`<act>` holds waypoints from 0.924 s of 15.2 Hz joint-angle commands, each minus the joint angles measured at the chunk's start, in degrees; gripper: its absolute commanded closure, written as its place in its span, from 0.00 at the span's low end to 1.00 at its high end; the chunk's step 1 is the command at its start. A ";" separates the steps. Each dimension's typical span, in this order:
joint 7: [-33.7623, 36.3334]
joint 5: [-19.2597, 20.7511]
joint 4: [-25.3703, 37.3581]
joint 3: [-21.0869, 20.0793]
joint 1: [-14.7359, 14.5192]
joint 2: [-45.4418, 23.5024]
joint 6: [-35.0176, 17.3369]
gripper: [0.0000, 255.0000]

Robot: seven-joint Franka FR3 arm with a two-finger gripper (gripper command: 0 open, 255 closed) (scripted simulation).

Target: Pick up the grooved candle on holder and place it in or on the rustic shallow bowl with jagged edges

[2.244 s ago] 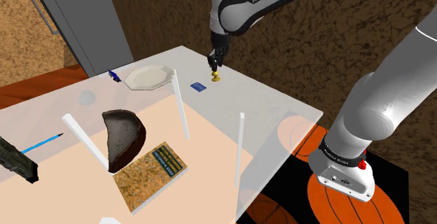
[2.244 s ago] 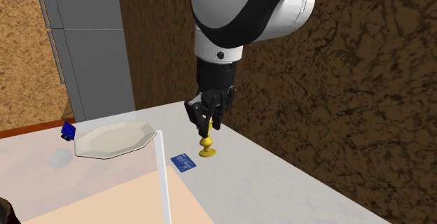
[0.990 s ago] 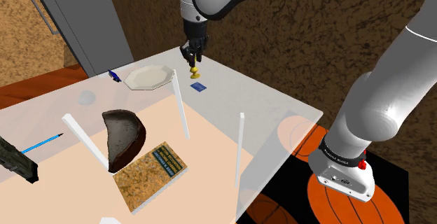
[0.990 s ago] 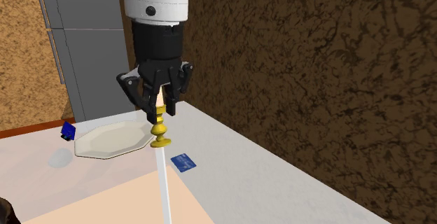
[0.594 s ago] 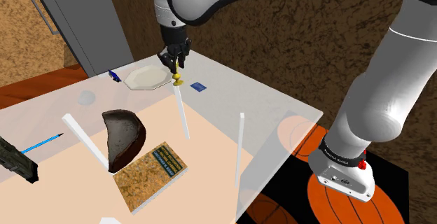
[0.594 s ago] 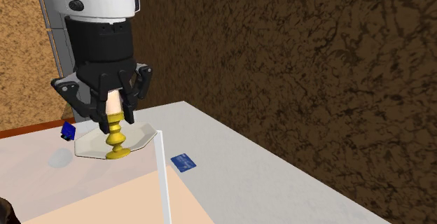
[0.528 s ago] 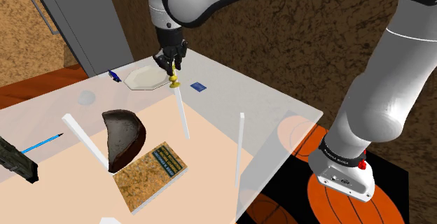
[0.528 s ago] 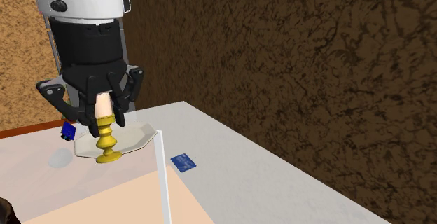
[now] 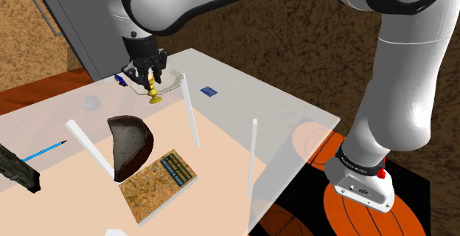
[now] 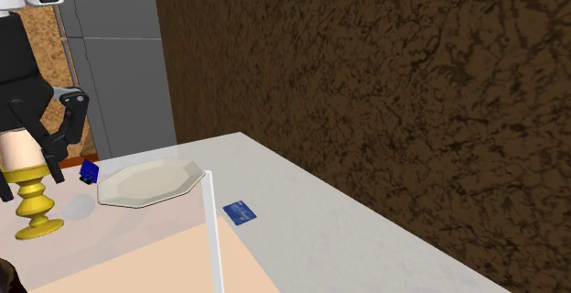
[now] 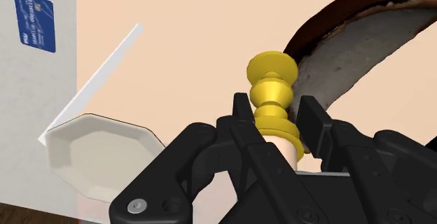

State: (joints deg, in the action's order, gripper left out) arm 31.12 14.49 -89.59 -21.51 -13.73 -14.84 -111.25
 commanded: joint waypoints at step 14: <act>8.09 8.09 31.09 0.22 -13.46 -22.78 10.68 1.00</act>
State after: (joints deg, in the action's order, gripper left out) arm 39.02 22.53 -57.82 -21.31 -27.27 -37.53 -99.82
